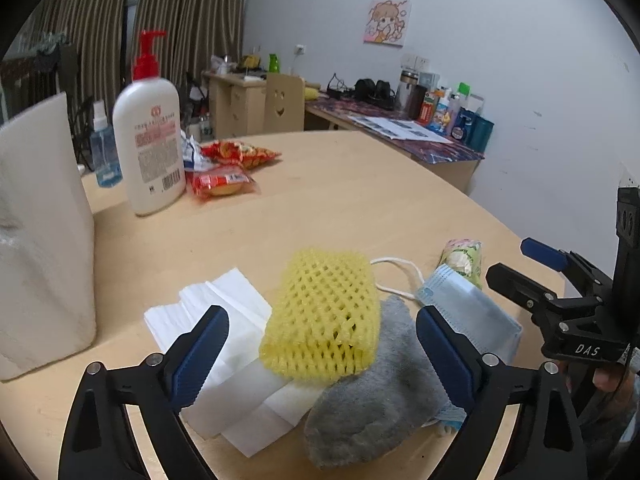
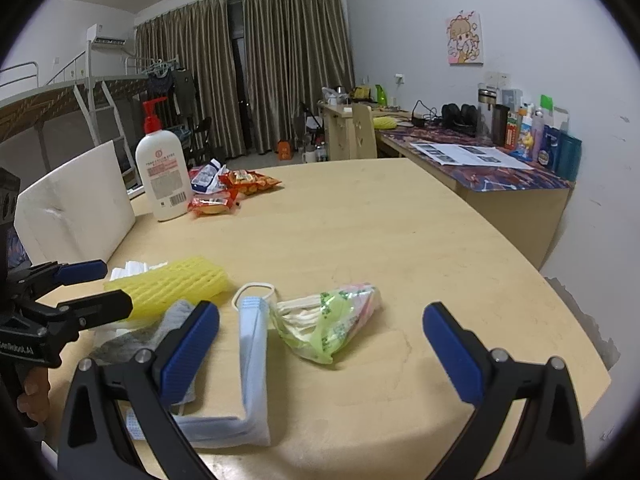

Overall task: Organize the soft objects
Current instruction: 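Grasp the yellow foam net with the left tool while the right tool grasps the green-white plastic bag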

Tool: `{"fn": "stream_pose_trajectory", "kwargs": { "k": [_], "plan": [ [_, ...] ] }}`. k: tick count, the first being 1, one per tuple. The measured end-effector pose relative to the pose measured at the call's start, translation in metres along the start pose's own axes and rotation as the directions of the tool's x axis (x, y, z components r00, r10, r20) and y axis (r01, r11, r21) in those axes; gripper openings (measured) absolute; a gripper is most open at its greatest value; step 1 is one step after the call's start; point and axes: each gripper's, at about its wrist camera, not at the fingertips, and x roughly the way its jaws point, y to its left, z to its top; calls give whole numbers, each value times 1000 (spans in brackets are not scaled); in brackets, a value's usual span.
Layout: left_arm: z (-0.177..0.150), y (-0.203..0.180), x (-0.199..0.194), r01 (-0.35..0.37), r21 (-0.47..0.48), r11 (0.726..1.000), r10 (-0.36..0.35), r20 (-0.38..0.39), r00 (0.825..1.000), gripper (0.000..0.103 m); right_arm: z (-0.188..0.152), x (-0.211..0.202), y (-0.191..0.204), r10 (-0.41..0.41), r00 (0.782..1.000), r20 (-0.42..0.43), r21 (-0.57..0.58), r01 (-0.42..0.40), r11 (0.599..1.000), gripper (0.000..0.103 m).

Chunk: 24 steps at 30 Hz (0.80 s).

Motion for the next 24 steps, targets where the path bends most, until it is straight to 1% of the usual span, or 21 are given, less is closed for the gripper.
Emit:
{"fn": "stream_pose_trajectory", "kwargs": {
  "k": [3,8,13,15,17,19,21,22,24],
  "plan": [
    [-1,1,8,0,-1,1000,0,-32,1000,86,2,2,-2,17,1000,-13,-8,-17,1000,103],
    [-1,7,17,-20,-23,1000,18,-61,998,82,5,7,-7,33,999,-32,-18,-34,999,103],
    [-2,9,19,-22,-33,999,19,-71,997,71,6,16,-12,47,997,-62,-19,-48,999,103],
    [-2,8,20,-23,-30,999,21,-72,997,61,7,20,-13,58,996,-71,-14,-59,998,103],
    [-2,8,19,-24,-28,999,22,-66,998,54,7,23,-14,60,995,-79,-14,-61,998,103],
    [-2,10,20,-17,-33,999,15,-69,998,51,7,25,-13,64,994,-86,-19,-66,998,103],
    [-2,10,23,-15,-34,999,12,-83,996,40,7,26,-14,60,994,-89,-24,-63,998,103],
    [-2,10,24,-13,-33,999,11,-87,996,38,7,27,-14,58,994,-91,-23,-61,998,103],
    [-2,9,23,-10,-30,999,7,-79,997,27,7,30,-16,57,993,-101,-14,-59,998,103]
  ]
}}
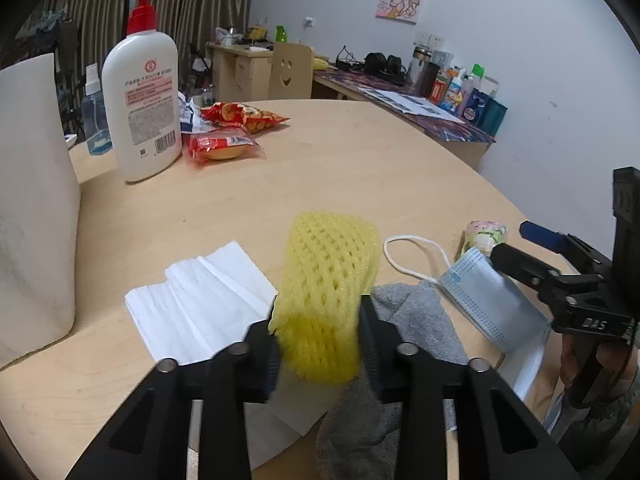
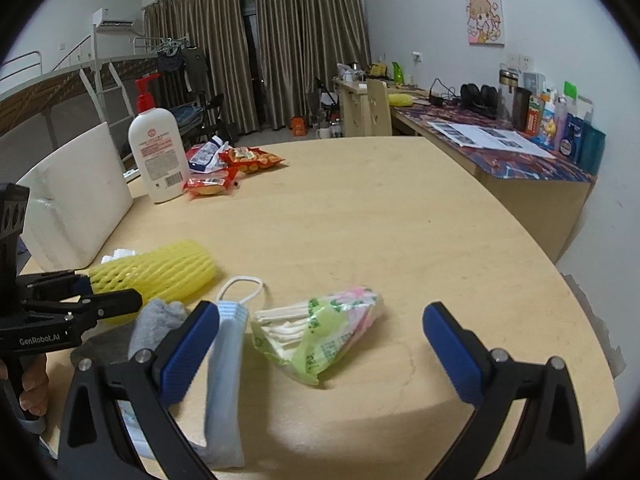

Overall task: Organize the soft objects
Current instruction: 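Grasp the yellow foam net with the left tool while the right tool grasps the green-white plastic bag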

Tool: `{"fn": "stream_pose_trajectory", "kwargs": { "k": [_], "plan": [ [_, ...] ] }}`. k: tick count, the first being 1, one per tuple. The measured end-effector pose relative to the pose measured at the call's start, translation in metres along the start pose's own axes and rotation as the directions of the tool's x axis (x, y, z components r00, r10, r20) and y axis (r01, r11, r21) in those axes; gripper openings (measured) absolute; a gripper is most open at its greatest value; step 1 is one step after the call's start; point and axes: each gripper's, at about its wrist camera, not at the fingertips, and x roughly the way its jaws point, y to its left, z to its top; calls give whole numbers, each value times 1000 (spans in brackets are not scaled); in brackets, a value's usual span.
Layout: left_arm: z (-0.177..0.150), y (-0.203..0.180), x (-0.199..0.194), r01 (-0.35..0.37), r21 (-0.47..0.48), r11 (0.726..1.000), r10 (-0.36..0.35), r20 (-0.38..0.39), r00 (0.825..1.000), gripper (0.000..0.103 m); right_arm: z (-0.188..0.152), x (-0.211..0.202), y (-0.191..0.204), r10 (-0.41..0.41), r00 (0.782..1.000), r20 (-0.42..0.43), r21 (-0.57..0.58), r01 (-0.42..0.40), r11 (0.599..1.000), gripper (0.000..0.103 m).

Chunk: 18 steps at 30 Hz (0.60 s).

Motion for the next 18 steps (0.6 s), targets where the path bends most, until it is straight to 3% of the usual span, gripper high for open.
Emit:
{"fn": "stream_pose_trajectory", "kwargs": {
  "k": [5,7,9,18],
  "plan": [
    [0,1,-3,16,-4,1000,-16,19,1000,18,0,8,-4,-3,1000,-30,12,4,1000,96],
    [-1,0,-4,18,0,1000,-18,24,1000,18,1,11,-5,-21,999,-45,10,21,1000,79],
    [-1,-2,-6,25,9,1000,-25,31,999,17,1,13,-6,-29,998,-54,14,30,999,72],
    [-1,-8,-12,57,36,998,-59,54,997,15,-3,20,-8,-37,995,-97,41,41,998,70]
  ]
}}
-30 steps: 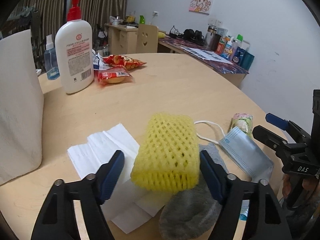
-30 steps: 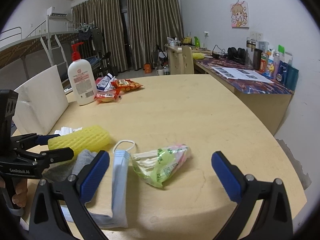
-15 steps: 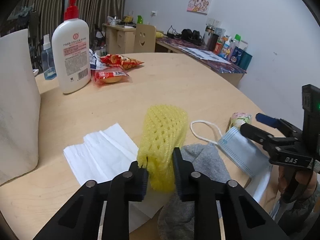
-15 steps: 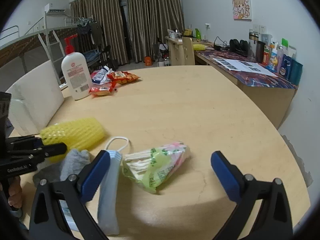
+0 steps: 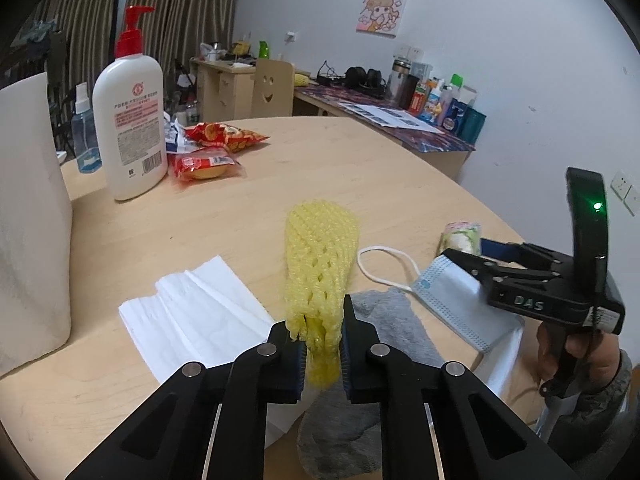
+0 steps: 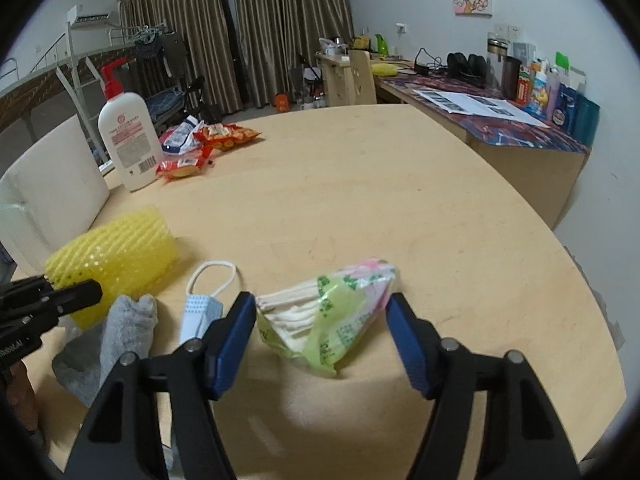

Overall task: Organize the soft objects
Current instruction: 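Grasp the yellow foam net with the left tool while the right tool grasps the green-white plastic bag, then lift the yellow net with the left tool while the right tool lifts the green bag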

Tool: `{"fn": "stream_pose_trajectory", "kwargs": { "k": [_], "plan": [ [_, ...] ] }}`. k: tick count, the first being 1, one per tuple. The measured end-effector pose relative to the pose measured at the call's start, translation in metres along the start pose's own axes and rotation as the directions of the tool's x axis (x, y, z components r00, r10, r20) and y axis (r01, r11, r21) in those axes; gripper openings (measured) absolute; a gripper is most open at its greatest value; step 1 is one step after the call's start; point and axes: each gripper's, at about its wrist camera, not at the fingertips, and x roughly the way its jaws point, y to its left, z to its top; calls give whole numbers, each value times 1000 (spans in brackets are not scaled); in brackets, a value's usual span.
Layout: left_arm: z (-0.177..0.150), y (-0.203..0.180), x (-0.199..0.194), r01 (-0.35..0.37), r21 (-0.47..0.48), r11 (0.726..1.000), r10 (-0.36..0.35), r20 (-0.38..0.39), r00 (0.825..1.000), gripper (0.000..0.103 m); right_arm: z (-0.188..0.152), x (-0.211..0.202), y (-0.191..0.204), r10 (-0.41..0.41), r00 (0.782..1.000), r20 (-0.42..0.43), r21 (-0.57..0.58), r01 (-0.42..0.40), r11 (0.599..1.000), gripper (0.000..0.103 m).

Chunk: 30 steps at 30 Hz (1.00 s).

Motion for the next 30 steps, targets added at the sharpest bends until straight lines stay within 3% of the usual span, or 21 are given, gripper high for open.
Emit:
{"fn": "stream_pose_trajectory", "kwargs": {
  "k": [4,12,21,30],
  "plan": [
    [-1,-2,-3,9,6,1000,-9,9,1000,15,-2,3,1,-1,1000,-16,-12,1,1000,50],
    [-1,-5,-9,43,15,999,-44,36,998,11,-4,5,-4,16,1000,-12,15,-16,1000,38],
    [2,-7,-27,45,15,999,-47,107,993,11,5,-18,-5,37,997,61,42,-39,998,37],
    [7,-25,-67,19,73,997,-34,200,979,11,13,-58,6,43,986,160,15,-46,999,37]
  ]
}}
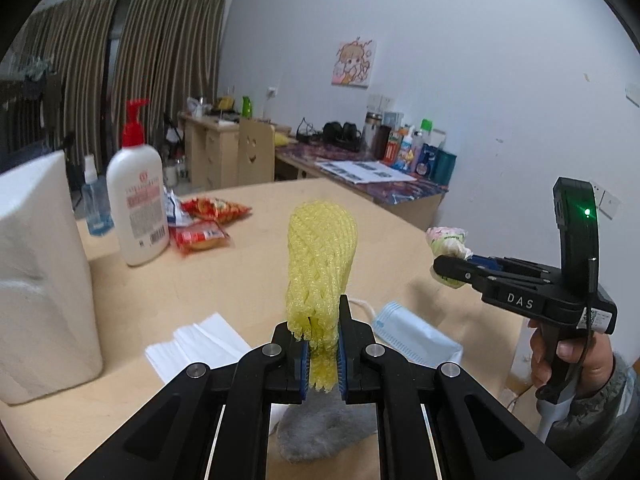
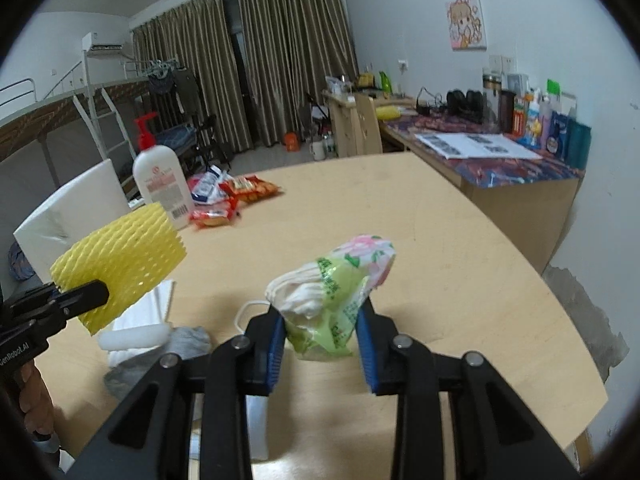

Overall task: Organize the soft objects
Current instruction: 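Lift the yellow net with the left tool while the right tool lifts the green bag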

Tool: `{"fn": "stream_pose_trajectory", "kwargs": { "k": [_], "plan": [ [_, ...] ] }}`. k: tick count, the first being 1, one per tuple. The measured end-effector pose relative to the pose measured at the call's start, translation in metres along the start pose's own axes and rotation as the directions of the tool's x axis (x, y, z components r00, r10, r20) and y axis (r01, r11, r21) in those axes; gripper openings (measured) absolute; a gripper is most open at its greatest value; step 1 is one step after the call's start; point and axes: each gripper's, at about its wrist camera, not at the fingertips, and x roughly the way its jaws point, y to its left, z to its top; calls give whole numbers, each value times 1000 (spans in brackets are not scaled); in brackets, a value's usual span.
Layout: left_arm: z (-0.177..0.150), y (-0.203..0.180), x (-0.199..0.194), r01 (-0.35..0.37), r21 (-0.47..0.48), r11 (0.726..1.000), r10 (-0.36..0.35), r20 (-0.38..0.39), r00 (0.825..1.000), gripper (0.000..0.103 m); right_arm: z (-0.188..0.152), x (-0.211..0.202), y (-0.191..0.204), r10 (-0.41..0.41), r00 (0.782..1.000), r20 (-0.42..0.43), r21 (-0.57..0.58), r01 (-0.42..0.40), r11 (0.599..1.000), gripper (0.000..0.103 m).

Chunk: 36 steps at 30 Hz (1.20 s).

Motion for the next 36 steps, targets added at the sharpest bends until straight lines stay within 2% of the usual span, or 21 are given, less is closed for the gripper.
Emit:
{"fn": "stream_pose_trajectory", "kwargs": {
  "k": [15,20,24,36],
  "plan": [
    [9,-21,-73,-65,27,998,61,142,988,11,4,-59,30,31,991,130,-50,-25,998,37],
    [6,-33,-97,-103,62,993,90,188,978,11,1,-80,40,42,984,175,-73,-29,997,37],
    [2,-40,-114,-106,73,992,89,214,973,11,-2,-95,47,52,978,202,-90,-35,995,37],
    [-11,-47,-169,-153,67,986,127,294,947,11,-10,-127,69,86,959,270,-130,-52,990,37]
  ]
}}
